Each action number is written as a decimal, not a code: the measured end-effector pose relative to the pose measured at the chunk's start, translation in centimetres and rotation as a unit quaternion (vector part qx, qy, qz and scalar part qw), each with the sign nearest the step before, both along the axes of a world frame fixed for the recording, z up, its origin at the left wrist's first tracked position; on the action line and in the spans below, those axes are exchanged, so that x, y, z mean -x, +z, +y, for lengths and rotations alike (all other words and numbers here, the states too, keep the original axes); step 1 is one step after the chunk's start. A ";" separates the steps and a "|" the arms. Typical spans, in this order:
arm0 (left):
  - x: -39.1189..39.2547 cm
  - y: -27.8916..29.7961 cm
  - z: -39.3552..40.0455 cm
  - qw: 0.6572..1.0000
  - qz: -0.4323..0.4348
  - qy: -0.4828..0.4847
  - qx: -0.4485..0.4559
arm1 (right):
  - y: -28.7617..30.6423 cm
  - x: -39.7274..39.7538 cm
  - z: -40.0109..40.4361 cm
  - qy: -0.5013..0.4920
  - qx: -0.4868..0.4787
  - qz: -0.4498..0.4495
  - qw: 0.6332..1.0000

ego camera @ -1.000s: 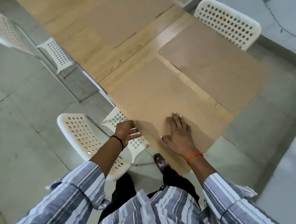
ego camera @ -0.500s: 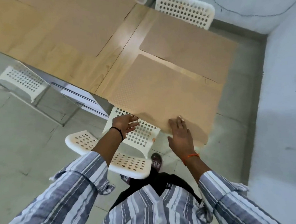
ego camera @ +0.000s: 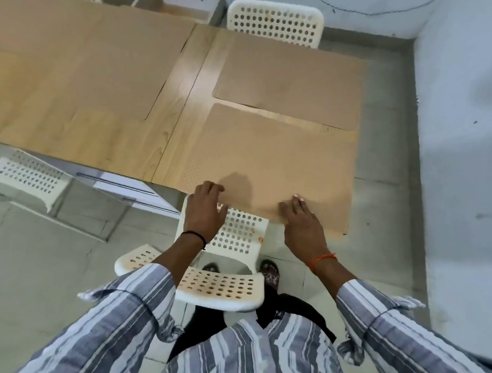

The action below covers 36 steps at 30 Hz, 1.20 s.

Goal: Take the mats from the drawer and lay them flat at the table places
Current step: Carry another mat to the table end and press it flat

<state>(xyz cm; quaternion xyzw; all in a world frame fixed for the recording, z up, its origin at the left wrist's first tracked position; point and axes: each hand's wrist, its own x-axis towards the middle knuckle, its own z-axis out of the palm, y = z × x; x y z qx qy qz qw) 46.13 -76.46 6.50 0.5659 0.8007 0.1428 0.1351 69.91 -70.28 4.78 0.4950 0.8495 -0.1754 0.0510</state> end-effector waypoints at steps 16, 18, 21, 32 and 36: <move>6.3 -1.7 4.0 0.961 0.084 -0.223 0.142 | 0.3 2.8 -0.3 -0.129 0.056 -0.022 0.990; 6.4 -1.8 4.3 0.960 0.082 -0.222 0.148 | 0.3 2.8 0.3 -0.128 0.063 -0.023 0.989; 6.4 -1.8 4.5 0.958 0.086 -0.227 0.153 | 0.2 2.6 0.6 -0.125 0.080 -0.020 0.989; 5.9 -1.4 5.1 0.955 0.093 -0.219 0.177 | 0.1 1.9 1.4 -0.114 0.117 -0.002 0.987; 5.8 -1.2 5.2 0.954 0.095 -0.215 0.186 | 0.2 1.7 1.5 -0.108 0.124 0.004 0.986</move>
